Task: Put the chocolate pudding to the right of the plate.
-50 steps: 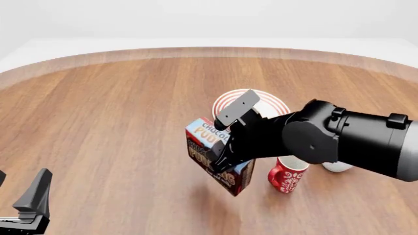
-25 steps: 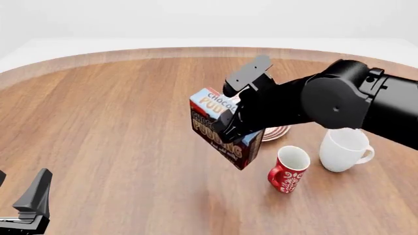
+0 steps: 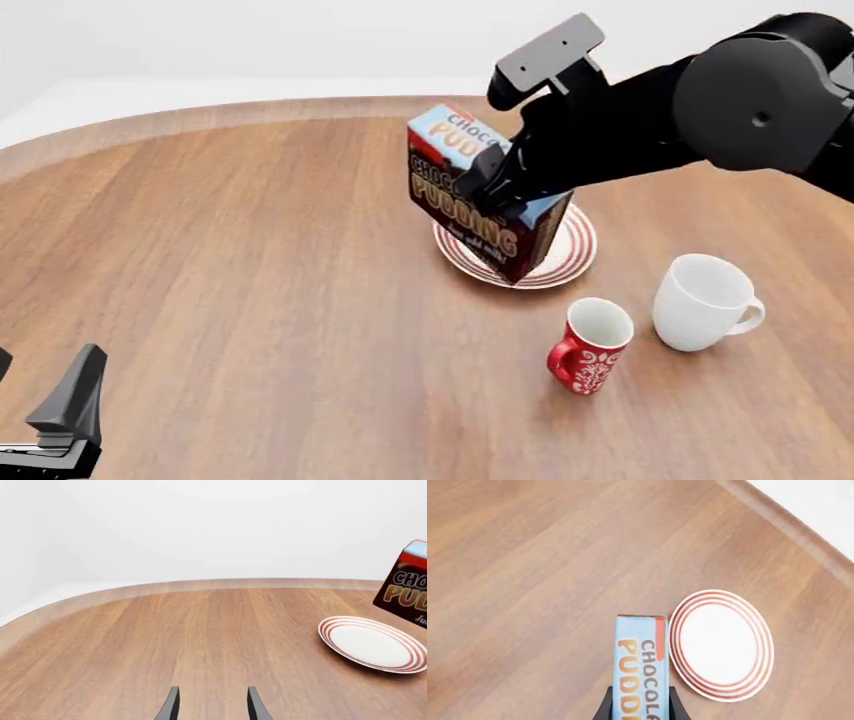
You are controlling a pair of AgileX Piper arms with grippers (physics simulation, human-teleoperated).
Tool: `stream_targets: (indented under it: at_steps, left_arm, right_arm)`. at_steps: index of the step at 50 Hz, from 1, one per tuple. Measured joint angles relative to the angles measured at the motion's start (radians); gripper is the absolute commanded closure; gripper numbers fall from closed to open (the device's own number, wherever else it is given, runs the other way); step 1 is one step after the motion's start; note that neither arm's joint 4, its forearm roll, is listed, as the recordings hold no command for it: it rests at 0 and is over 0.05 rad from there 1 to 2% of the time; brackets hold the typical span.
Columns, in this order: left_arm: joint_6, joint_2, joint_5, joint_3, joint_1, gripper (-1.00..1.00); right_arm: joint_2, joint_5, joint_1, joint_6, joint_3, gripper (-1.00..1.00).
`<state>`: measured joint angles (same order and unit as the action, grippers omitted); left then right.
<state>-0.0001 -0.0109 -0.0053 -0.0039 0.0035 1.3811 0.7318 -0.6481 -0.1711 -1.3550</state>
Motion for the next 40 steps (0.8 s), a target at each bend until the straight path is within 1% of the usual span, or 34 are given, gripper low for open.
stream_targets:
  at_steps: [25,40]
  left_arm:
    - [0.000,0.000,0.000,0.000,0.000,-1.00]
    - [0.000,0.000,0.000,0.000,0.000,-1.00]
  right_arm:
    - [0.045,0.046,0.084,-0.017,-0.119,1.00]
    - [0.084,0.084,0.124,-0.012,-0.203,1.00]
